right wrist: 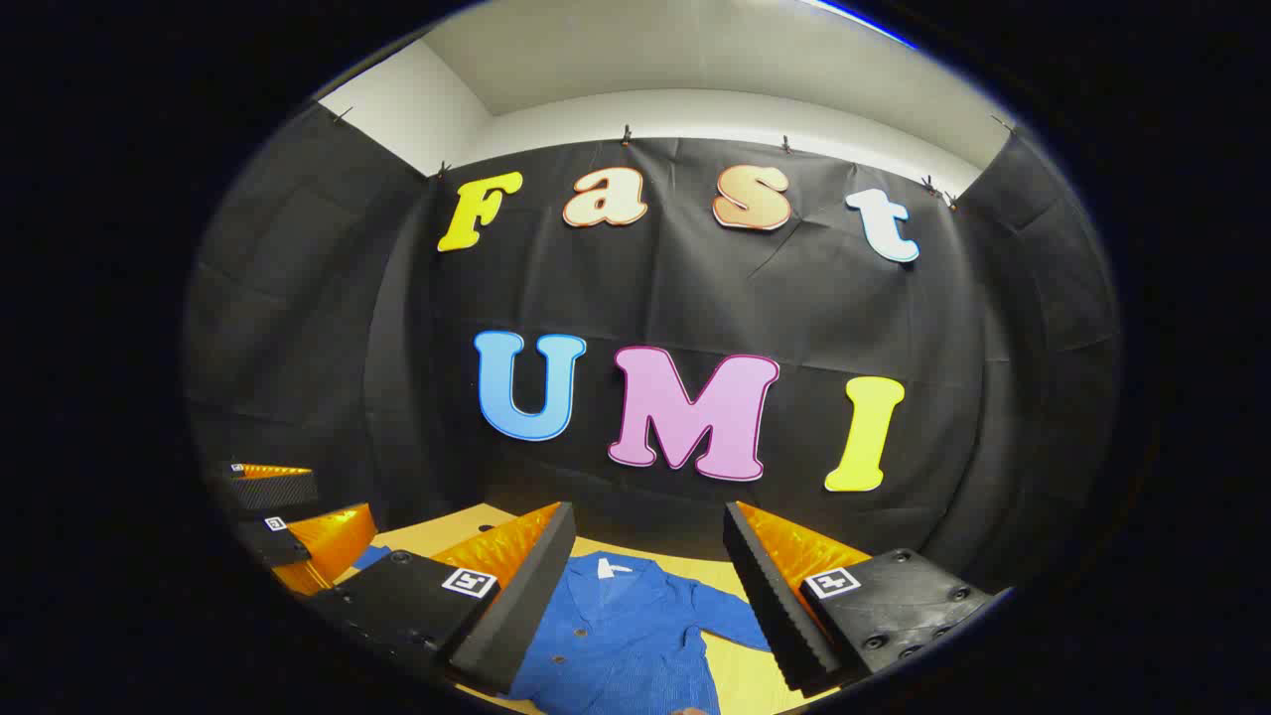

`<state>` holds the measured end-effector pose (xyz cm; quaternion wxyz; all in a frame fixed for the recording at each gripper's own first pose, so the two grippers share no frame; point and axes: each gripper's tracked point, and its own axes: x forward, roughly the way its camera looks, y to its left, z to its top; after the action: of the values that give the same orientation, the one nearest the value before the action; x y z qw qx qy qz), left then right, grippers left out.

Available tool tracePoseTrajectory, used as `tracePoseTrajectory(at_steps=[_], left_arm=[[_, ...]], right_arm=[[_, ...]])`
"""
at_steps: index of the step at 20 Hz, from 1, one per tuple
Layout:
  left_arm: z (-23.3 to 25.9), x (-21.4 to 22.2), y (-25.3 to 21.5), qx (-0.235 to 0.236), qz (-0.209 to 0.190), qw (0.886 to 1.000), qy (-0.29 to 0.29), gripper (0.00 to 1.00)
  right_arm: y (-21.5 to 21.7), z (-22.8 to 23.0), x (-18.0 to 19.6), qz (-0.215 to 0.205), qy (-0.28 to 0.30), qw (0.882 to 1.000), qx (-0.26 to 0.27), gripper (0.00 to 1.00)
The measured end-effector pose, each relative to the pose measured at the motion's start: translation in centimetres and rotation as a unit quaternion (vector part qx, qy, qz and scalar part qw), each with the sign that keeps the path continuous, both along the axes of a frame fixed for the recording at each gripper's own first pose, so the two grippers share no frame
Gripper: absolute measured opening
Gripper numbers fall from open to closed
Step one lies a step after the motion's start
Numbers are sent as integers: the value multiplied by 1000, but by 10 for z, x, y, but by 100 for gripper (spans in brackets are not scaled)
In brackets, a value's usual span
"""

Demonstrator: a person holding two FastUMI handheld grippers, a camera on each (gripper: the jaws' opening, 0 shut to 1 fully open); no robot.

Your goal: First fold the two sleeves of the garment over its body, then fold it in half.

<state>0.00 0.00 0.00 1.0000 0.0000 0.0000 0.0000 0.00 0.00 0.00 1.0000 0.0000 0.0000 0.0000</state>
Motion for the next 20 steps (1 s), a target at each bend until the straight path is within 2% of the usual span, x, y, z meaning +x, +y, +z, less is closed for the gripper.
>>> tracePoseTrajectory(at_steps=[3, 8, 20], left_arm=[[-4, 15, -2, -13, -20, 1000, 4, 81], [-9, 27, 9, -10, -29, 1000, 1, 80], [-1, 27, 8, 1, -47, 999, -3, 81]], right_arm=[[7, 6, 2, 3, -10, 1000, 10, 96], [12, 0, 6, -10, -2, 1000, 1, 96], [11, 5, 2, -29, -1, 1000, 2, 96]])
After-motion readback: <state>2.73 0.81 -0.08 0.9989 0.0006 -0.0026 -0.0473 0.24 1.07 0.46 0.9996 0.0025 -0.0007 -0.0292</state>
